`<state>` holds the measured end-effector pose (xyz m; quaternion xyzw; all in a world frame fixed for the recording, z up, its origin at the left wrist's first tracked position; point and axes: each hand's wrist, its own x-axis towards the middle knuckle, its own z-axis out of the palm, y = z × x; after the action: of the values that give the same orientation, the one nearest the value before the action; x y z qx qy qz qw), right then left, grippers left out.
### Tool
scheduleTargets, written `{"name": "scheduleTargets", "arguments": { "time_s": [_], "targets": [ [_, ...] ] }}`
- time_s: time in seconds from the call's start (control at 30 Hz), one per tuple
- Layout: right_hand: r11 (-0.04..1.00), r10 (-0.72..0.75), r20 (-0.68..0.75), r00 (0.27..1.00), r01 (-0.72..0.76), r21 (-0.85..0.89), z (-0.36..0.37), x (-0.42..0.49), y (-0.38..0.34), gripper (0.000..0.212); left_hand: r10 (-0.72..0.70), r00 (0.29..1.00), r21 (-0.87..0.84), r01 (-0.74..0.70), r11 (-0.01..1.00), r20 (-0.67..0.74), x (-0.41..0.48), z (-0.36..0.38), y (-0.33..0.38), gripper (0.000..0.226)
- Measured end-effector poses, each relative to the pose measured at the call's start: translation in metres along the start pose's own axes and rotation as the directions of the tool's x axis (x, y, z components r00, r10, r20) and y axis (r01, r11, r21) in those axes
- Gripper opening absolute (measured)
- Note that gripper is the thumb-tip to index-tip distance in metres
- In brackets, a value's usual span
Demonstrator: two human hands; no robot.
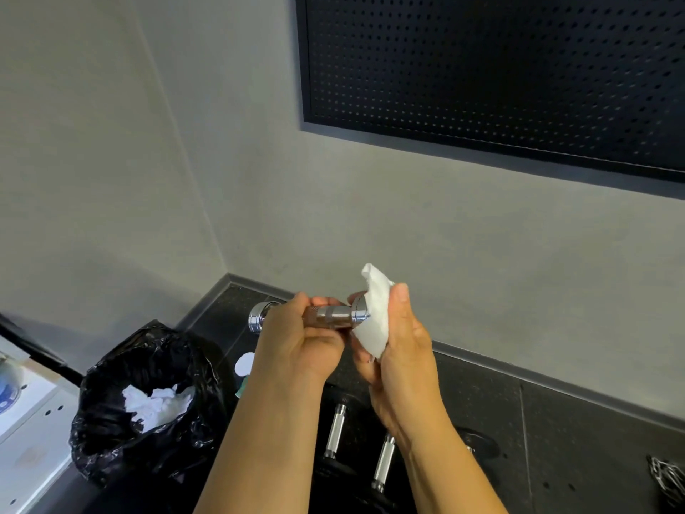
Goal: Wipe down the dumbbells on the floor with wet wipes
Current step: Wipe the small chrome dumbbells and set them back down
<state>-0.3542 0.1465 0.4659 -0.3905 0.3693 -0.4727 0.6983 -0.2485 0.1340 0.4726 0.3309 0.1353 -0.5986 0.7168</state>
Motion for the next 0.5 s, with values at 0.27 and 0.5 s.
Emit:
{"name": "scheduleTargets", "arguments": {
  "time_s": [0.27,0.5],
  "targets": [
    [0.994,-0.057,0.089,0.994,0.065,-0.086,-0.005,-0.008,0.014,0.054,0.116,0.993,0.231,-0.105,0.967,-0.032,-0.007,-0.004,-0.008,0.021],
    [0.99,-0.007,0.032,0.999,0.011,-0.141,-0.006,0.001,-0.002,0.062,0.11,0.983,0.254,-0.145,0.956,0.146,-0.007,-0.003,-0.013,0.019]
  ]
}}
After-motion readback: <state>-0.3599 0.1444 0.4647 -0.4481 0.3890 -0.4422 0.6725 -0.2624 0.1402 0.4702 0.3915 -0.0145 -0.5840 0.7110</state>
